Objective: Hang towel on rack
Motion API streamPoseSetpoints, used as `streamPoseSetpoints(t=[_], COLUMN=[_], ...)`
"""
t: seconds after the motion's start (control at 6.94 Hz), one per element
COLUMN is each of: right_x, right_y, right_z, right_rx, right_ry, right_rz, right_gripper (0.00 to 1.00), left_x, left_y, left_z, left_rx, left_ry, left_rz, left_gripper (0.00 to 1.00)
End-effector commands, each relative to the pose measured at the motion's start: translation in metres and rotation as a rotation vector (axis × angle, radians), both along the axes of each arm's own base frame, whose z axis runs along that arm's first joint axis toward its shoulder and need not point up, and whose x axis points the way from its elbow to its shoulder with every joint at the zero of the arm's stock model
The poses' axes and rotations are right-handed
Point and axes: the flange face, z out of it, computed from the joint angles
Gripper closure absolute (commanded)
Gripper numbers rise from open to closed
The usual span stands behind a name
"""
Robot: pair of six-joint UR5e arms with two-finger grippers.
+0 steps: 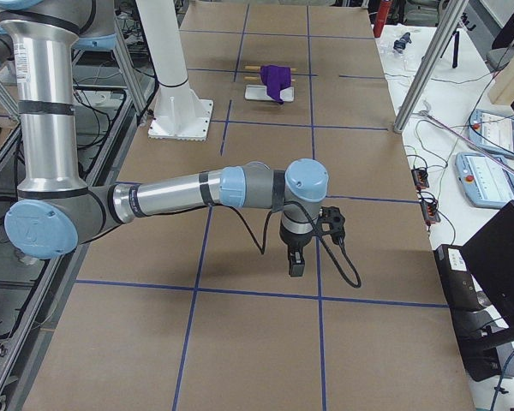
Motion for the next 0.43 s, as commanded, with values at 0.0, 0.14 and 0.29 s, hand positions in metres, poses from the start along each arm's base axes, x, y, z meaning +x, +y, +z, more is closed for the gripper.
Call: streamPoseSetpoints(t=[0.0, 0.14, 0.29], right_x=[0.014, 0.015, 0.015], right_y=[0.0, -0.001, -0.001], right_z=[0.001, 0.001, 0.0], right_rx=[-0.001, -0.002, -0.001], right_ry=[0.026, 0.055, 0.055], right_rz=[0.025, 0.024, 0.025], right_gripper=[0.0, 0.0, 0.0], left_x=[0.002, 0.009, 0.013], left_y=[0.013, 0.016, 0.017], left_z=[0.008, 0.008, 0.001], left_rx=[-0.232, -0.306, -0.318], left_ry=[0.073, 0.165, 0.166], left_rz=[0.033, 0.056, 0.065], left_gripper=[0.0, 0.0, 0.0])
